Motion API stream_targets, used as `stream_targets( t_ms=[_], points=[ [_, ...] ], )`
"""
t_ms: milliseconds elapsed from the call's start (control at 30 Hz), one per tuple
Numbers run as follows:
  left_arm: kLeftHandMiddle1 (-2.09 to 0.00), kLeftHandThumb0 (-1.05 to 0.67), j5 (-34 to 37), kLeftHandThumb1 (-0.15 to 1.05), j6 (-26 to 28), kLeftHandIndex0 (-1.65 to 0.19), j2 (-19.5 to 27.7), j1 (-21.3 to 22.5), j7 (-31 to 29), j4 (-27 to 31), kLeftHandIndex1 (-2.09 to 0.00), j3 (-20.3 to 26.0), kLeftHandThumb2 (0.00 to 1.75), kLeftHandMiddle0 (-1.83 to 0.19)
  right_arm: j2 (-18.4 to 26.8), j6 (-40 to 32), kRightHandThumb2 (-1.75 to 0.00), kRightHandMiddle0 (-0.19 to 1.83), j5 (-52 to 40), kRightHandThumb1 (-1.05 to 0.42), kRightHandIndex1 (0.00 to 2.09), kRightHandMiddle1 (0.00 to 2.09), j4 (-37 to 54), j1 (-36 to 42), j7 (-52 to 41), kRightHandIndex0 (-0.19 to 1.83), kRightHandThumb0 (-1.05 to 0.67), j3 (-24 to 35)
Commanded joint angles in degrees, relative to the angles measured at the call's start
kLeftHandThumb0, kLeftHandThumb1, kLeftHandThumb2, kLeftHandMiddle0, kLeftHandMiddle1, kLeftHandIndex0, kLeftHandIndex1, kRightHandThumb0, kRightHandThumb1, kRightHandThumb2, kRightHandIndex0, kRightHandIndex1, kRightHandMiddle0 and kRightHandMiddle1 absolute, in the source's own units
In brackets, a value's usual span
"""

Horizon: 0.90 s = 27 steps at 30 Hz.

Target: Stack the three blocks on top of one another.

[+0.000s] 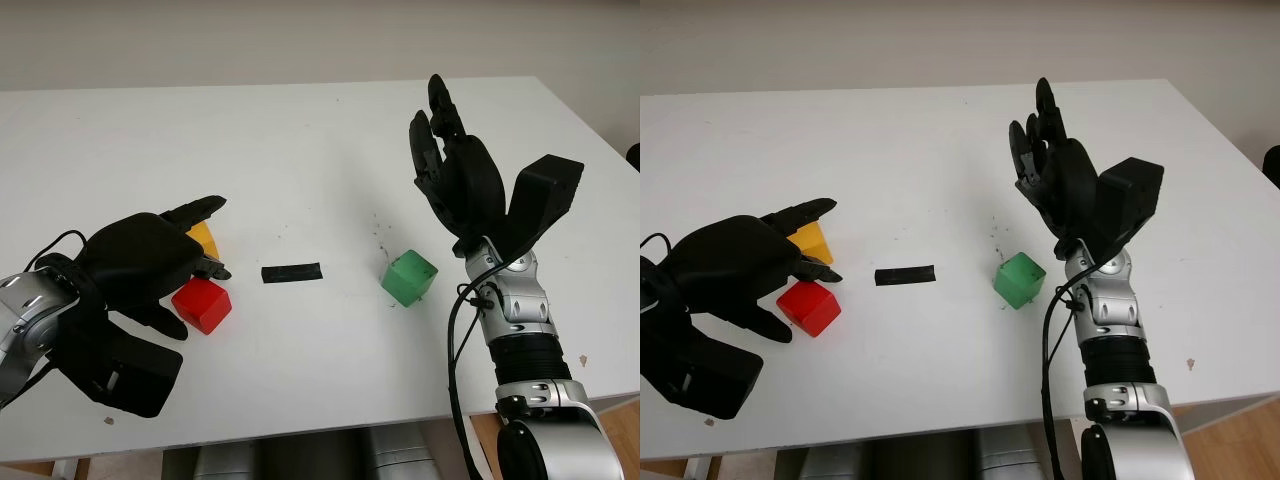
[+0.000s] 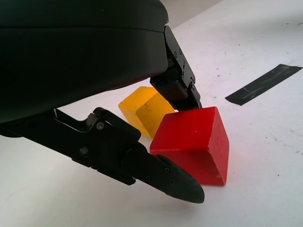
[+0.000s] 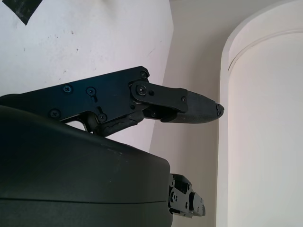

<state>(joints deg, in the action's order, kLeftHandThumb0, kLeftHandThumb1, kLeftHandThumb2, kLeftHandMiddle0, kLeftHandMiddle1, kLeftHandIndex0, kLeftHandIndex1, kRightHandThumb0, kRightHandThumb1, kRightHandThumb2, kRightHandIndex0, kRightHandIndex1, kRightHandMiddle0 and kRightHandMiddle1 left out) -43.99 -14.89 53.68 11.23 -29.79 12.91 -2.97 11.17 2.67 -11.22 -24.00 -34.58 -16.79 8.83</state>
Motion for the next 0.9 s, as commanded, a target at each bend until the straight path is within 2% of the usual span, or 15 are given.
stream_targets(
  t_ms=[0, 100, 200, 233, 333, 400, 500, 600, 867],
  points=[
    [-0.06, -0.71, 0.6, 0.88, -0.2, -0.5, -0.5, -0.5, 0.4, -0.1, -0.55, -0.3, 0.06, 0.07, 0.5, 0.5, -0.55, -0.19, 0.1, -1.05, 0.0, 0.0, 1.5, 0.0, 0.2, -0.19, -0.62, 0.1],
    [-0.06, -0.69, 1.0, 0.88, -0.3, -0.37, -0.8, -0.8, 0.6, -0.4, -0.91, -0.4, 0.05, 0.03, 0.4, -0.4, -0.53, -0.19, 0.0, -1.05, 0.0, 0.0, 2.1, 0.1, 0.7, -0.19, -0.62, 0.1],
    [-0.07, -0.62, 0.2, 0.9, -1.4, -0.38, -1.0, -1.1, 2.7, -0.9, -1.06, -0.5, 0.06, -0.01, 0.6, -0.5, -0.54, -0.19, 0.0, -1.05, 0.0, 0.0, 2.2, 0.1, 0.4, -0.19, -0.62, 0.0],
    [-0.07, -0.53, -0.2, 0.92, -1.9, -0.4, -0.9, -1.2, 3.6, -1.1, -1.16, -0.6, 0.06, -0.05, 0.7, -0.5, -0.54, -0.19, 0.0, -1.05, 0.0, 0.0, 2.2, 0.1, 0.3, -0.19, -0.62, 0.0],
    [-0.07, -0.44, -5.0, 0.95, -2.8, -0.4, -0.5, -1.5, 8.2, -1.1, -1.33, -0.9, 0.06, -0.12, 0.6, -0.3, -0.54, -0.19, 0.2, -1.05, 0.0, 0.0, 2.2, 0.1, 0.5, -0.19, -0.62, 0.0],
    [-0.08, -0.41, -9.1, 0.93, -2.8, -0.43, -0.2, -1.6, 10.4, -0.4, -1.35, -1.3, 0.05, -0.18, 0.5, -0.3, -0.54, -0.19, 0.2, -1.05, 0.0, 0.0, 2.2, 0.1, 0.6, -0.19, -0.62, 0.0],
    [-0.06, -0.38, -12.7, 0.87, -3.1, -0.48, 0.1, -1.4, 11.5, 0.7, -1.21, -1.7, 0.05, -0.22, 0.4, -0.3, -0.55, -0.19, 0.0, -1.05, 0.0, 0.0, 2.1, 0.0, 0.5, -0.19, -0.61, 0.1],
    [-0.06, -0.33, -15.2, 0.88, -3.9, -0.49, 0.6, -1.0, 12.4, 2.2, -1.16, -1.6, 0.06, -0.24, 0.3, -0.2, -0.55, -0.19, 0.0, -1.05, 0.0, 0.0, 2.0, -0.1, 0.6, -0.19, -0.6, 0.0],
    [-0.08, -0.28, -16.8, 0.87, -5.0, -0.52, 0.9, 0.6, 13.1, 5.7, -1.19, -0.2, 0.05, -0.31, 0.0, 0.3, -0.5, -0.19, 0.1, -1.05, 0.0, 0.0, 1.5, -0.3, 0.9, -0.19, -0.63, -0.1]
  ],
)
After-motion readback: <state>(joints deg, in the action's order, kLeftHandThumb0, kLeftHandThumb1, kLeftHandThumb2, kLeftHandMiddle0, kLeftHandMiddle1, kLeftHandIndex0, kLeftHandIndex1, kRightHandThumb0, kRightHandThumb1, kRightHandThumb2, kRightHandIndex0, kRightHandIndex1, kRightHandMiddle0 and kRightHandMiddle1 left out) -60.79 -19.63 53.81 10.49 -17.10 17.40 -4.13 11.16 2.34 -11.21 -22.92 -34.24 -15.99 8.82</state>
